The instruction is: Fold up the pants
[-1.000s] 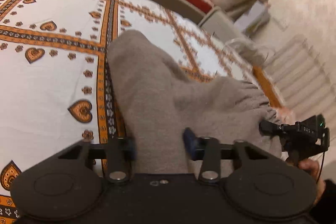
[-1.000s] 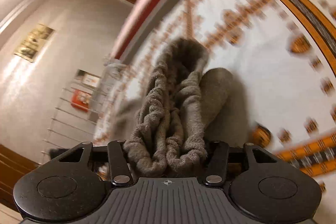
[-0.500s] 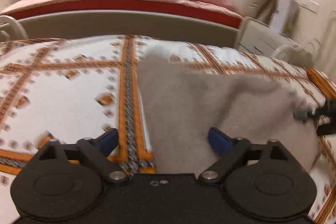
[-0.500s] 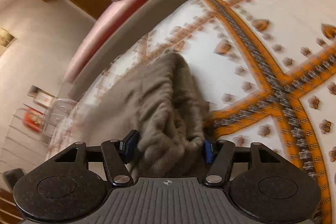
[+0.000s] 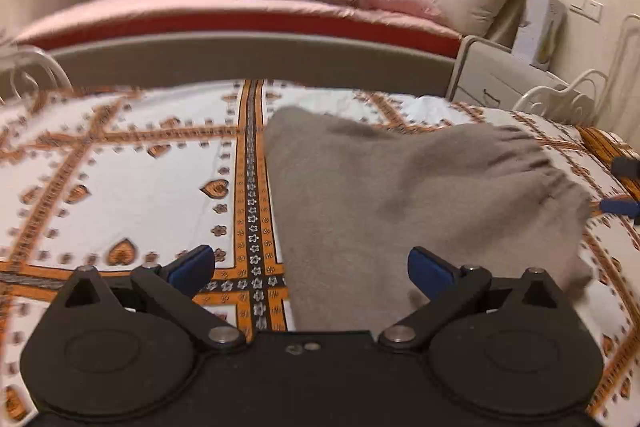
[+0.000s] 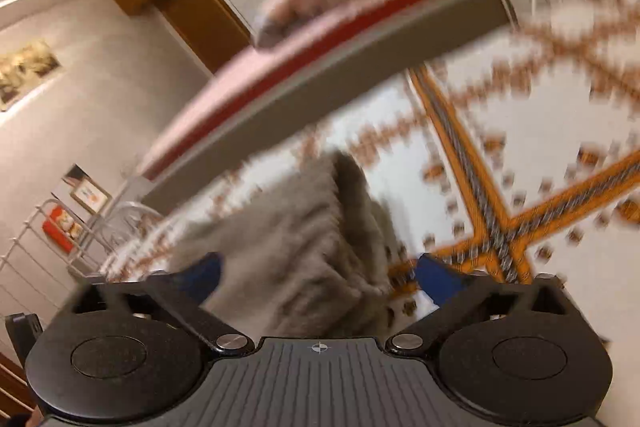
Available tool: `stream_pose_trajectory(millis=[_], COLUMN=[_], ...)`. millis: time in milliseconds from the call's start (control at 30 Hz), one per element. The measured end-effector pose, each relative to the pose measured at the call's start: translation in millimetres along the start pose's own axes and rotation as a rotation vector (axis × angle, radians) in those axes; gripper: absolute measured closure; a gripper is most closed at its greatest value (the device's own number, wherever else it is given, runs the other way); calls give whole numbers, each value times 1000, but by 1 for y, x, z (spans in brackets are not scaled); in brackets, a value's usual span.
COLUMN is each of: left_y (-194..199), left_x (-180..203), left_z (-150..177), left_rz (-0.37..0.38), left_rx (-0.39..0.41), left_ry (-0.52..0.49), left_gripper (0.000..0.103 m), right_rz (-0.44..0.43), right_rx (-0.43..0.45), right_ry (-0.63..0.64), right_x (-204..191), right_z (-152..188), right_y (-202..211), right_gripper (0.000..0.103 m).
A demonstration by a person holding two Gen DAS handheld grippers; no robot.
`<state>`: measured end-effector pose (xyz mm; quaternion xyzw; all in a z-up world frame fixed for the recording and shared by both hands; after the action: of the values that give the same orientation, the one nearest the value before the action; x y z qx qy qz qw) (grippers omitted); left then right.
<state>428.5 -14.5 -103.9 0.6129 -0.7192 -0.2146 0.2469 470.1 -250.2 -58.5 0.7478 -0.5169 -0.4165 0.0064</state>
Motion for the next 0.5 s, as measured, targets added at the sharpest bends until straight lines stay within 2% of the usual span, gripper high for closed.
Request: stream_pose_trajectory(millis=[100, 167, 233, 300, 367, 433, 500], left_y=[42, 72, 95, 120, 137, 154, 172], left_x=[8, 14, 20, 28, 34, 37, 38], left_z=[4, 9, 15, 26, 39, 52, 62], left_rz=[27, 37, 54, 71, 50, 36, 41], left_rx=[46, 78, 94, 107, 105, 102, 116], left_ry=[23, 39, 53, 42, 11, -14, -15], left_gripper=[6, 6, 6, 6, 6, 6, 6], right_rz=[-22, -7, 34, 124, 216, 242, 219], right_rx=[22, 23, 35, 40, 65, 93, 112], right_ry=[34, 80, 156, 244, 361, 432, 430], right_x=[-19, -33, -47, -56, -68, -78, -89], right_z=[8, 20, 33, 50, 65, 80, 97], right_y=[37, 60, 80, 98, 120, 136, 156], right_gripper=[0, 0, 0, 0, 0, 0, 0])
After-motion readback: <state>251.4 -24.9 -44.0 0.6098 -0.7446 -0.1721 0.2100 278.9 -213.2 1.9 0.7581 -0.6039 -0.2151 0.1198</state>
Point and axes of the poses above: each gripper's, at about its wrist camera, not at the fingertips, and y roughly against the way its jaws point, x to its right, z to its underside, the point moved 9 cm from there along -y, roughly the way its jaws point, and after that the axes turned 1 degree about x, right-handed, at the moved point
